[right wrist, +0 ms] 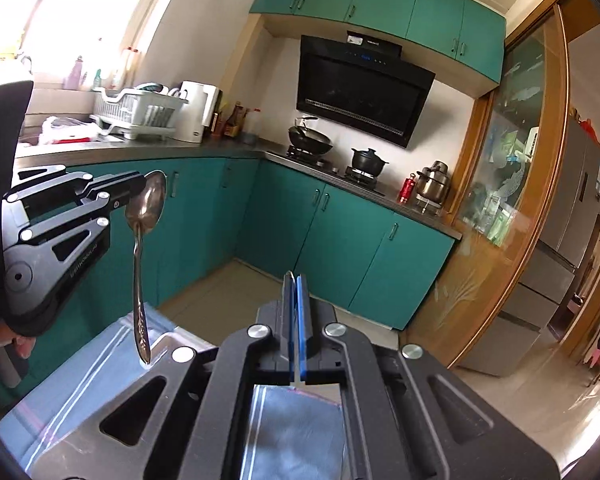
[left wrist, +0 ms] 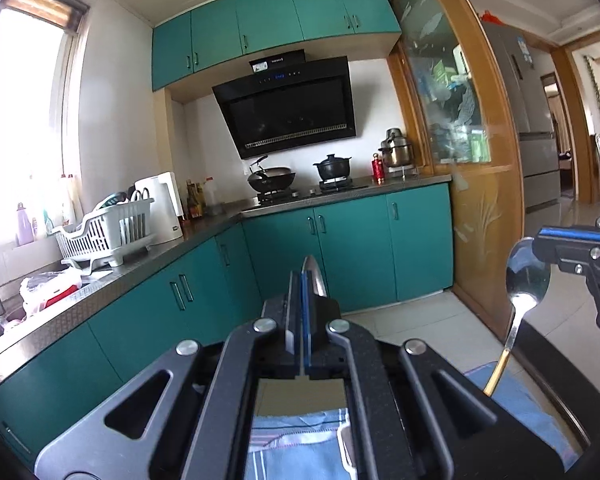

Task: Organize utensils
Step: 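Carry both spoons over the white basket and open both tools to drop them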

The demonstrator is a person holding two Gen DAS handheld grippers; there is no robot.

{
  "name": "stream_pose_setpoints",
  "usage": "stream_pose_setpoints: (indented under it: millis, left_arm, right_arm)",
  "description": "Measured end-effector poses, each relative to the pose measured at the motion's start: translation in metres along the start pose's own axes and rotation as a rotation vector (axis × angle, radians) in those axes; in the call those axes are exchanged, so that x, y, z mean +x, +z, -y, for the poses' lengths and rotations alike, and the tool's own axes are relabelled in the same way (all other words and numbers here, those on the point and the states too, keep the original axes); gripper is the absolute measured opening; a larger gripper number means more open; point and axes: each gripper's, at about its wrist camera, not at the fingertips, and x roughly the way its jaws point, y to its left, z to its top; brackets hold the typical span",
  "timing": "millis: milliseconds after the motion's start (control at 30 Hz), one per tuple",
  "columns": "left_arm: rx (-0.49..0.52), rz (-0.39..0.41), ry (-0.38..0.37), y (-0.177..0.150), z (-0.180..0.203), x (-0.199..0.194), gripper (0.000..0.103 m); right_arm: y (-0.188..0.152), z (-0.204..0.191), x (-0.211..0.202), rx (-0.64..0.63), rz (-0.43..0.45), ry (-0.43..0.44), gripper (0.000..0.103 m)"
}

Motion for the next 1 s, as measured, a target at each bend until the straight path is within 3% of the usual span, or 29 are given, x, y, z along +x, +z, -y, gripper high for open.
stream_pose_setpoints:
  millis: [300,467,500,533,567,600,667,700,867,1000]
  left_arm:
    - [0.034,-0.105,0.03,-0.078,0.017,0.066,0.0]
    - [0.02,-0.226,-0.005,-0.129,0.024,0.091,0.002]
    - [0.01,-0.246,-0.014,-0.135,0.024,0.092,0.006]
    - [0.005,-0.266,-0.017,-0.139,0.023,0.093,0.032]
    - [-0.002,-0.273,-0.018,-0.142,0.021,0.092,0.073]
    - [-0.016,-0.264,-0.019,-0.142,0.016,0.086,0.084]
    - [-0.038,-0.228,-0.04,-0.134,0.005,0.065,0.084]
    - [-0.054,-0.214,-0.05,-0.128,-0.002,0.048,0.084]
    - [-0.211,-0.188,-0.1,-0.129,-0.04,-0.047,0.099]
    - [-0.305,-0.292,-0.143,-0.168,-0.046,-0.095,0.099]
  right_arm:
    - [-0.048,-0.02,0.075,0.024,-0.072,0.011,0.002]
    - [-0.091,-0.036,0.102,0.091,-0.173,0.07,0.002]
    - [-0.098,-0.041,0.104,0.091,-0.192,0.078,0.002]
    - [-0.101,-0.044,0.103,0.084,-0.2,0.073,0.004]
    - [-0.103,-0.046,0.098,0.076,-0.192,0.057,0.016]
    - [-0.103,-0.044,0.09,0.079,-0.177,0.045,0.033]
    - [-0.1,-0.033,0.068,0.12,-0.123,0.022,0.059]
    - [-0.098,-0.026,0.053,0.152,-0.095,0.021,0.062]
    - [-0.122,0.006,-0.04,0.315,0.022,0.045,0.069]
    - [-0.177,0.0,-0.071,0.403,-0.027,0.08,0.074]
